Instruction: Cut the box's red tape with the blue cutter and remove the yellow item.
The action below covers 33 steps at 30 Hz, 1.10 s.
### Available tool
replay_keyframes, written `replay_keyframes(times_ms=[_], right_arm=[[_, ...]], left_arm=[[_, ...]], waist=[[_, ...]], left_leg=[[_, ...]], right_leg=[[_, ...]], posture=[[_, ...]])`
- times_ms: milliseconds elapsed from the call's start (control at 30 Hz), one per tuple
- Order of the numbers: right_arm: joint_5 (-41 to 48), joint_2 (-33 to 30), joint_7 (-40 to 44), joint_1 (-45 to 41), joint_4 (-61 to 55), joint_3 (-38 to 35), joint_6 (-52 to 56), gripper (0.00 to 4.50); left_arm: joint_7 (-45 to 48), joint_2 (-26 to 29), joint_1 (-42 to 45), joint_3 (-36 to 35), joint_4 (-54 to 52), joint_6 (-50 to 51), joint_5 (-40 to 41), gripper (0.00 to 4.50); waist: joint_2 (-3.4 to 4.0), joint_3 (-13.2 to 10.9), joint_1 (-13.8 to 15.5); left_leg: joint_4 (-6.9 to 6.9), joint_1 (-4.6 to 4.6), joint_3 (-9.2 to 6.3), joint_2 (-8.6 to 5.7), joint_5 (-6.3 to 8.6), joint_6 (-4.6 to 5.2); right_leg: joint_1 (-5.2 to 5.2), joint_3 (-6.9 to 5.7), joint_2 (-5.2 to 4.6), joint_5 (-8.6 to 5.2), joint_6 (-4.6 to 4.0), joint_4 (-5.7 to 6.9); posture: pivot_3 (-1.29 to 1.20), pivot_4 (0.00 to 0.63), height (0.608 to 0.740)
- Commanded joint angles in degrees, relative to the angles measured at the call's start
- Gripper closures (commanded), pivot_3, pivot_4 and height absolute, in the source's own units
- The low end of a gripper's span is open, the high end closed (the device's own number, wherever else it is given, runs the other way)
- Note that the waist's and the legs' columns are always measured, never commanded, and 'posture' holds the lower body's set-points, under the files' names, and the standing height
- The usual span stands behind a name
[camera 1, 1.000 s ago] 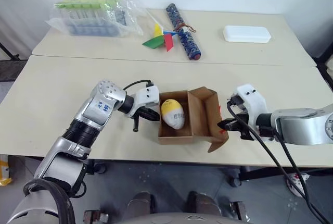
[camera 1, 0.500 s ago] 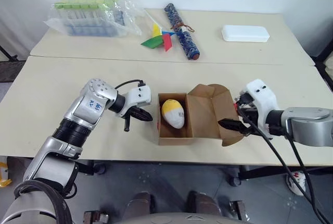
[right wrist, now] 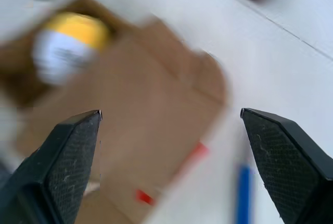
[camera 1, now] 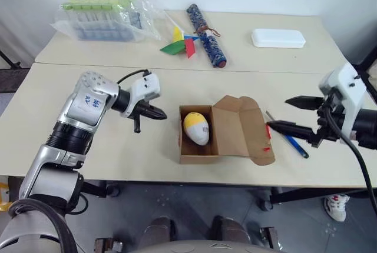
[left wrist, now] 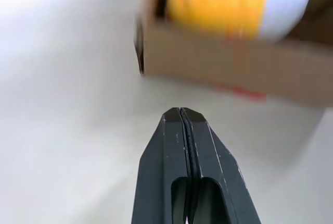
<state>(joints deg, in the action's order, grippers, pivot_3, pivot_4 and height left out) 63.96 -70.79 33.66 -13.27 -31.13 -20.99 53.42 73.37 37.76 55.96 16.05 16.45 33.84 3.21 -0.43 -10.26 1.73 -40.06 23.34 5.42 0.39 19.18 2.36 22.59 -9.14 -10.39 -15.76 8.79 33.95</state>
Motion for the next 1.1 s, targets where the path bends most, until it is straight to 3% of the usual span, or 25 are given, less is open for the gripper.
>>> replay_keyframes(times_ms=[33,433,700,1000,1100], right_arm=[[-5.16,2.38,6.74,-1.22,-4.21,1.75,-7.63,0.00],[-18.57,7.14,13.01,-1.17,-3.99,8.04,-16.00,0.00],[-20.56,10.21,9.83,0.33,-7.37,8.80,-14.22,0.00],[-20.61,11.26,7.35,3.43,-11.00,5.57,-12.83,0.00],[-20.35,11.15,6.81,3.91,-11.49,4.60,-12.37,0.00]], left_arm=[[1.65,-2.27,5.91,-1.22,-2.13,3.65,3.34,3.60],[10.86,-5.74,12.45,9.67,1.53,-8.59,-1.56,0.02],[8.85,-11.05,15.08,15.45,9.51,-19.92,-9.30,0.02],[3.72,-14.91,12.83,16.98,14.28,-34.80,-14.93,0.02],[1.69,-15.52,12.78,15.48,14.60,-35.01,-15.54,0.62]], waist=[[-0.03,-0.02,0.01],[-0.04,-0.02,0.05],[-0.05,-0.03,-0.05],[-0.06,-0.03,0.06],[-0.07,-0.04,0.07]], left_leg=[[-0.01,-0.01,0.00,-0.02,0.00,0.00],[-0.03,-0.05,0.02,-0.07,-0.01,-0.01],[-0.02,-0.05,0.00,-0.09,-0.01,-0.01],[-0.03,-0.05,-0.04,-0.08,-0.01,-0.01],[-0.05,-0.04,-0.08,-0.11,0.00,0.00]], right_leg=[[-0.01,0.02,-0.01,0.00,0.00,0.02],[-0.02,0.03,-0.01,0.00,0.00,0.05],[-0.03,0.02,-0.02,0.00,0.00,0.04],[-0.02,0.01,-0.03,0.00,0.00,0.06],[-0.03,0.02,-0.06,0.00,0.00,0.04]], posture=[[0.00,0.150,0.740],[0.00,0.150,0.740],[0.00,0.150,0.740],[0.00,0.150,0.740],[0.00,0.150,0.740]])
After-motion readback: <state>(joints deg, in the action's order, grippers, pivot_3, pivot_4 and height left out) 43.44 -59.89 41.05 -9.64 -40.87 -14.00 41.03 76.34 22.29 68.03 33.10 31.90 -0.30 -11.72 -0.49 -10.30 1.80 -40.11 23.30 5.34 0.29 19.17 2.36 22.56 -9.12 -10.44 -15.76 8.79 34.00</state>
